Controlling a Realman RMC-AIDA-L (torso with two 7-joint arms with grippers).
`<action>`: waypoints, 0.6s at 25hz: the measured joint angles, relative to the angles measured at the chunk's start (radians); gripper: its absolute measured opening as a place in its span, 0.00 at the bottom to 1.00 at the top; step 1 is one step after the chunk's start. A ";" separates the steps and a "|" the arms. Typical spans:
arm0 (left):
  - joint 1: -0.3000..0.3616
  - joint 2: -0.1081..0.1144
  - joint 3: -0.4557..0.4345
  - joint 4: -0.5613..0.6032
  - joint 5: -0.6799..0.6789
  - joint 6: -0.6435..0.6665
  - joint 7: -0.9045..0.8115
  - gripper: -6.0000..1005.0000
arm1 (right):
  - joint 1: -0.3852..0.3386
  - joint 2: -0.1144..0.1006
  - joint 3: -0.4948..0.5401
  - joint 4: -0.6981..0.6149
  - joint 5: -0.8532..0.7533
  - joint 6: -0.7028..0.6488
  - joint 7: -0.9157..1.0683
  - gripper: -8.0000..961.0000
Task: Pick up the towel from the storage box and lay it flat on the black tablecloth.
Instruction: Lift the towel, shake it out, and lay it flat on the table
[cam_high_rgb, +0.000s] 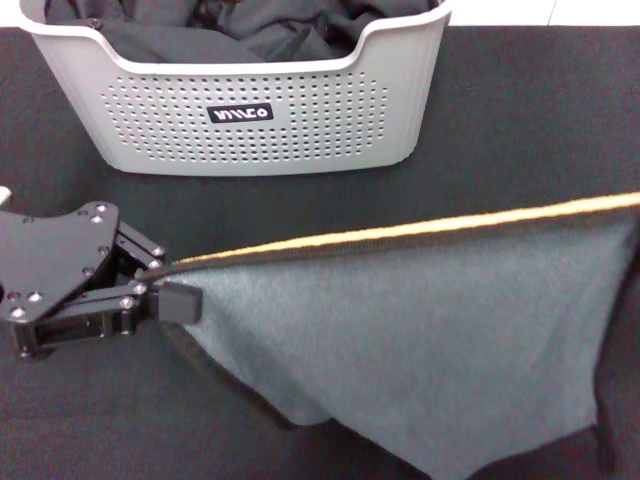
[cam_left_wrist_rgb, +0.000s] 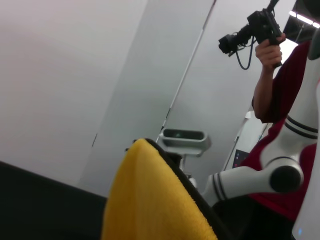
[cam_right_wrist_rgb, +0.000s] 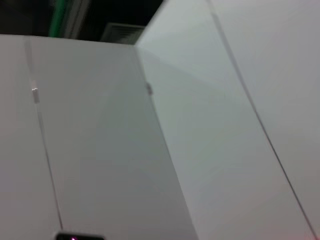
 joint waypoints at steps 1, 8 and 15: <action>-0.005 0.000 -0.005 -0.005 -0.002 0.000 0.002 0.03 | 0.076 -0.004 0.000 0.097 0.022 0.030 -0.003 0.15; -0.075 -0.045 -0.163 -0.041 0.038 -0.003 0.015 0.03 | 0.126 -0.008 0.067 0.075 0.050 0.013 0.004 0.15; -0.219 -0.039 -0.312 -0.145 0.112 -0.005 0.027 0.03 | 0.223 -0.028 0.163 0.067 0.044 -0.017 0.054 0.15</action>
